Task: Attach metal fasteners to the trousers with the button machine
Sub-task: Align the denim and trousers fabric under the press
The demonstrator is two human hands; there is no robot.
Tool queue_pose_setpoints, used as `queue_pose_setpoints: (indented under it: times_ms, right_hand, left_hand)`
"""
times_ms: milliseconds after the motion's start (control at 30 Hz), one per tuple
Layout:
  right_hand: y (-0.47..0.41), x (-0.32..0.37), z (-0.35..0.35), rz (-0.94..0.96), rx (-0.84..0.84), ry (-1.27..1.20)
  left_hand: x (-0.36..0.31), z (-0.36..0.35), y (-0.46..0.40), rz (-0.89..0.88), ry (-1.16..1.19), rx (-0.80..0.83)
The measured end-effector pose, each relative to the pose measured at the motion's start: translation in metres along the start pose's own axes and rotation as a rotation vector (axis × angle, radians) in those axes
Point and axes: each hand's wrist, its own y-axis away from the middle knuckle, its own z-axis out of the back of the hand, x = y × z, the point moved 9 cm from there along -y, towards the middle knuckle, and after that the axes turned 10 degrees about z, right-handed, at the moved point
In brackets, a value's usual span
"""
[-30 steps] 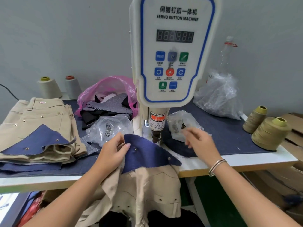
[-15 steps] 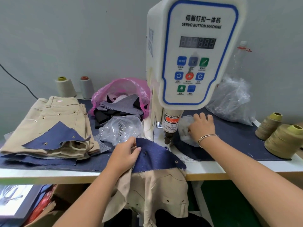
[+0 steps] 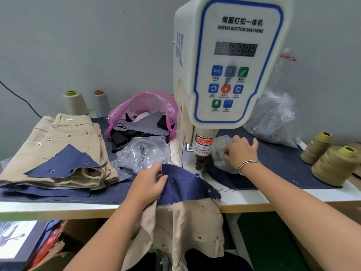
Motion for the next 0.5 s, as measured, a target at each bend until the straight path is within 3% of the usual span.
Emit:
queue_pose_setpoints:
  times_ms: [300, 433, 500]
  right_hand:
    - [0.051, -0.029, 0.04, -0.163, -0.353, -0.663]
    - [0.086, 0.0, 0.038, -0.181, -0.31, -1.321]
    - [0.098, 0.024, 0.026, -0.239, -0.198, -1.524]
  left_hand:
    - [-0.001, 0.0, 0.001, -0.003, -0.011, 0.005]
    - [-0.002, 0.0, 0.001, -0.004, -0.023, 0.006]
    - [-0.003, 0.0, 0.001, -0.006, -0.021, 0.002]
